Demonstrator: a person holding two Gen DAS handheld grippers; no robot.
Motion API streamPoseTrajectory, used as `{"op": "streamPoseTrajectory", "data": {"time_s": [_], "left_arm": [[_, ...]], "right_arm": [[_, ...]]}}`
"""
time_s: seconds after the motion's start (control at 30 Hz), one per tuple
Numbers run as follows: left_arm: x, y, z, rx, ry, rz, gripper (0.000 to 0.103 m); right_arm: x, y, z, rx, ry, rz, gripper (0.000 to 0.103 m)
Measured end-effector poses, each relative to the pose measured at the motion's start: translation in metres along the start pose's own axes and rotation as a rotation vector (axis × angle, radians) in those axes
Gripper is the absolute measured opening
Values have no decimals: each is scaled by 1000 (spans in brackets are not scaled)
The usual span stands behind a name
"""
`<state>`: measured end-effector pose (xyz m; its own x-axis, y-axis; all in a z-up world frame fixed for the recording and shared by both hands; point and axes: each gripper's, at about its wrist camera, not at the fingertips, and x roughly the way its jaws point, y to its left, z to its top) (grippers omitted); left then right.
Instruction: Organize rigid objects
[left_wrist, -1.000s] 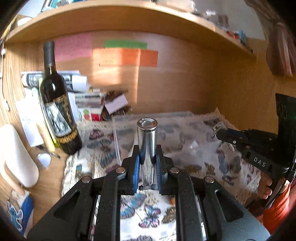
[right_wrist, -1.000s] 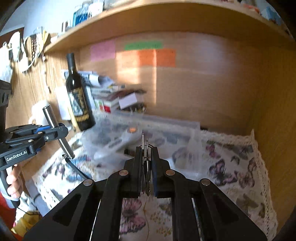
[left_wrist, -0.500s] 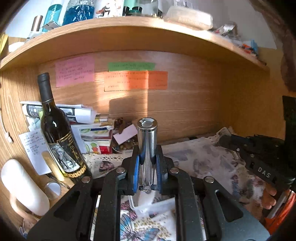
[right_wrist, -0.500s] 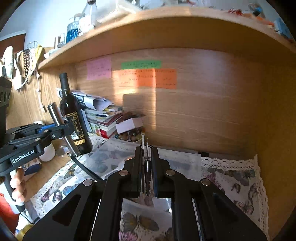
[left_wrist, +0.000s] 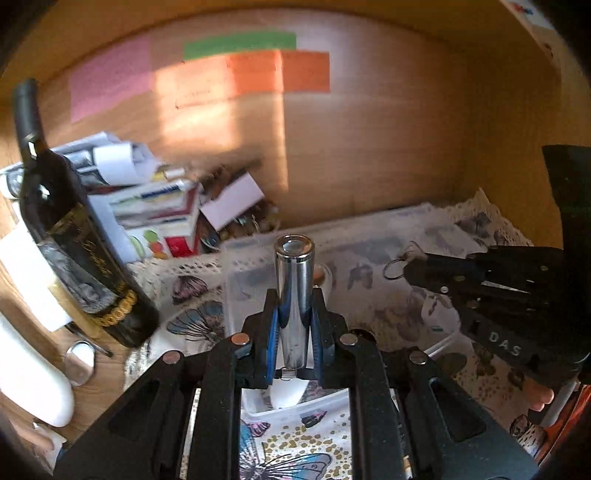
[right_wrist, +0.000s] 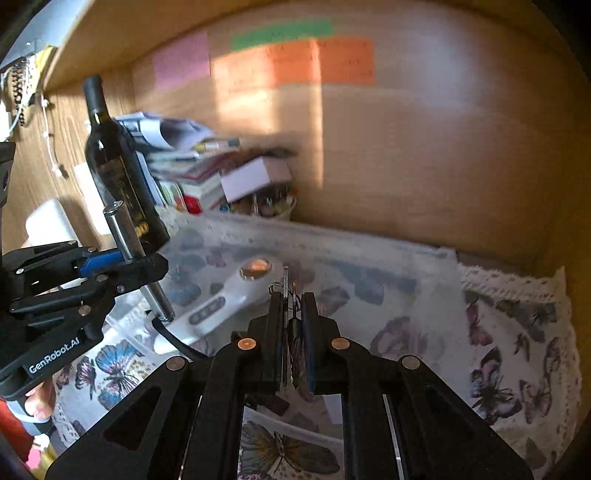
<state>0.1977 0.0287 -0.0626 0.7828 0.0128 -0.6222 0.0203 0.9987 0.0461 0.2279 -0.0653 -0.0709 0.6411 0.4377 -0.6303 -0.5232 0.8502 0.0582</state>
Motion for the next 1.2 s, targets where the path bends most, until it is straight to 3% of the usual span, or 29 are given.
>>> {"op": "streamPoseTrajectory", "data": {"time_s": [0.23,0.47,0.67,0.87,0.93,1.03,1.2], "left_arm": [[22,-4,-3,-5,59,-43,15],[21,-9,-2,-3,57,-61,15],[9,-7,0,-23,43,-72,27],[-19,-4,0,-44,-4,-72,51],[-30,-3,0,-50,-28,-64,69],[-53,-2,-4,-60,-73,-44,88],[-76,0,-18,-73,-89,-46,97]], "right_arm": [[19,2,-6,-9,68,6,9],[24,2,-6,-9,75,3,9],[19,3,-4,-12,60,-8,12],[-13,8,1,-27,-20,-41,46],[-29,9,1,-30,-56,-55,62],[-50,11,-1,-35,-96,-66,70],[-85,14,-18,-49,-140,-99,72]]}}
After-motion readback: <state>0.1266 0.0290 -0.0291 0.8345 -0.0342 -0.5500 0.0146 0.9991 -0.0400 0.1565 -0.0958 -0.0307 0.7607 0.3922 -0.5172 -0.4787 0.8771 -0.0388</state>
